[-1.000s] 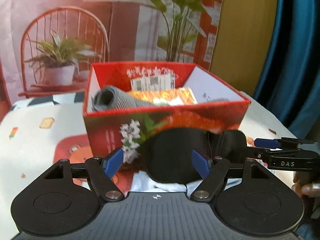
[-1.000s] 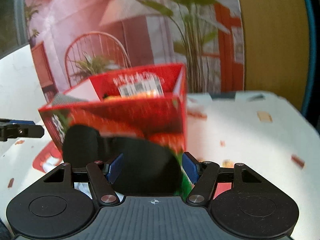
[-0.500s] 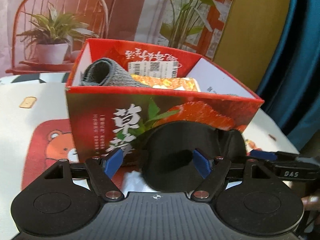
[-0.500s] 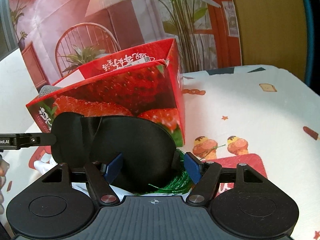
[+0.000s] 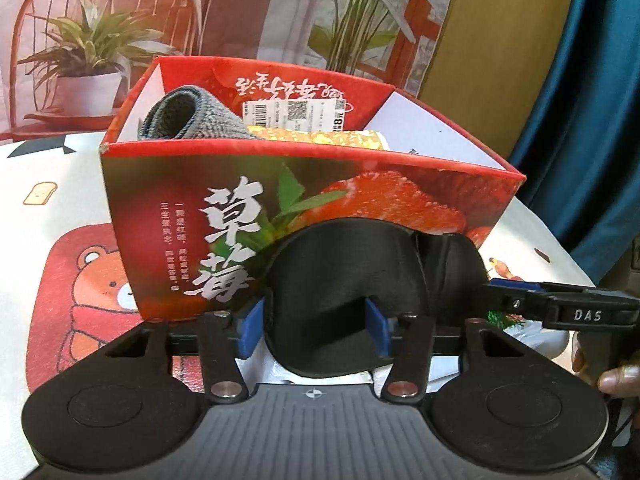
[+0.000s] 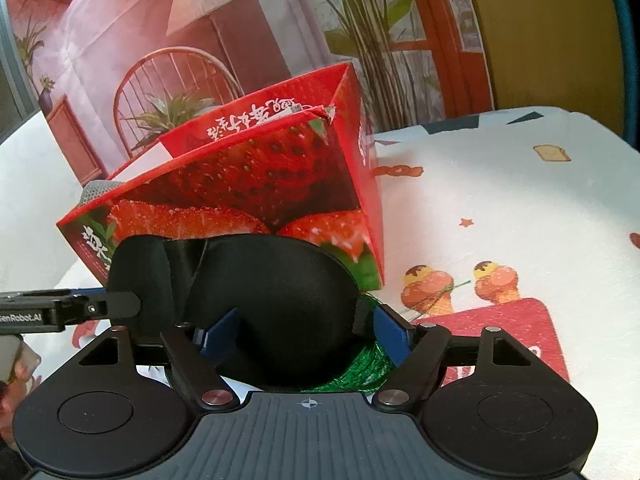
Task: Organize soft objects
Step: 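Lower both tools onto the black eye mask and close on it, then lift the black eye mask with both tools over the red box, then open both tools to drop the eye mask into the box, then move both tools down and close on the white cloth bundle, then lift the white cloth bundle with both tools over the red box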
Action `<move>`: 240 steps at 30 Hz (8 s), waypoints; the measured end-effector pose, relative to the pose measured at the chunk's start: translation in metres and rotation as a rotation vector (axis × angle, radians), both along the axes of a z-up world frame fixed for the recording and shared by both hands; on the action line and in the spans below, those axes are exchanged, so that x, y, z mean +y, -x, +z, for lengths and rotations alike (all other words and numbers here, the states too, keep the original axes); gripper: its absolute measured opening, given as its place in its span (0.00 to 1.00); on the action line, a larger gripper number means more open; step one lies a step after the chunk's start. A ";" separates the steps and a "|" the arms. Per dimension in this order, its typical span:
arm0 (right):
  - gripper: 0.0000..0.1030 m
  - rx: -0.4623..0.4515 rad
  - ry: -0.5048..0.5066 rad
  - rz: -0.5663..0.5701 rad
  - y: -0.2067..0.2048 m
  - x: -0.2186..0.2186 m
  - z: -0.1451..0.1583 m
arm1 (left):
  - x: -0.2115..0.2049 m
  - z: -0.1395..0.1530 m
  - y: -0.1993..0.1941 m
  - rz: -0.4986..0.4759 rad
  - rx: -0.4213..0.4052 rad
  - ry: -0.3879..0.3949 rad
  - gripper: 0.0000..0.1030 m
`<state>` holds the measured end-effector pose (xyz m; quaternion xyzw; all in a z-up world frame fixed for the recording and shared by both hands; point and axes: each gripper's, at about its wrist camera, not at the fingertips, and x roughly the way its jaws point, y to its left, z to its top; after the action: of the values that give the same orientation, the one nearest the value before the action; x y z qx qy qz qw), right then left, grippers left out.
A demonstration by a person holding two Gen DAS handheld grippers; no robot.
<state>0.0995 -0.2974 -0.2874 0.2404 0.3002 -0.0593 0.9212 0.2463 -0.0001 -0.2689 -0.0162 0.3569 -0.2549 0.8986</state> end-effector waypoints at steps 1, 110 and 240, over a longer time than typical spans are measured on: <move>0.71 -0.003 -0.006 0.002 -0.001 -0.001 0.000 | 0.000 0.000 -0.001 0.002 0.002 -0.002 0.52; 0.16 0.061 0.105 0.072 -0.158 -0.026 0.088 | -0.008 0.091 -0.094 0.087 -0.139 -0.193 0.31; 0.17 -0.328 0.298 0.081 0.037 0.028 0.127 | 0.024 0.126 0.046 0.216 -0.393 -0.065 0.07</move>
<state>0.0624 -0.2691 -0.1608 0.0960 0.1437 -0.0262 0.9846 0.2007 0.0236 -0.1431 0.0245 0.1793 -0.1437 0.9729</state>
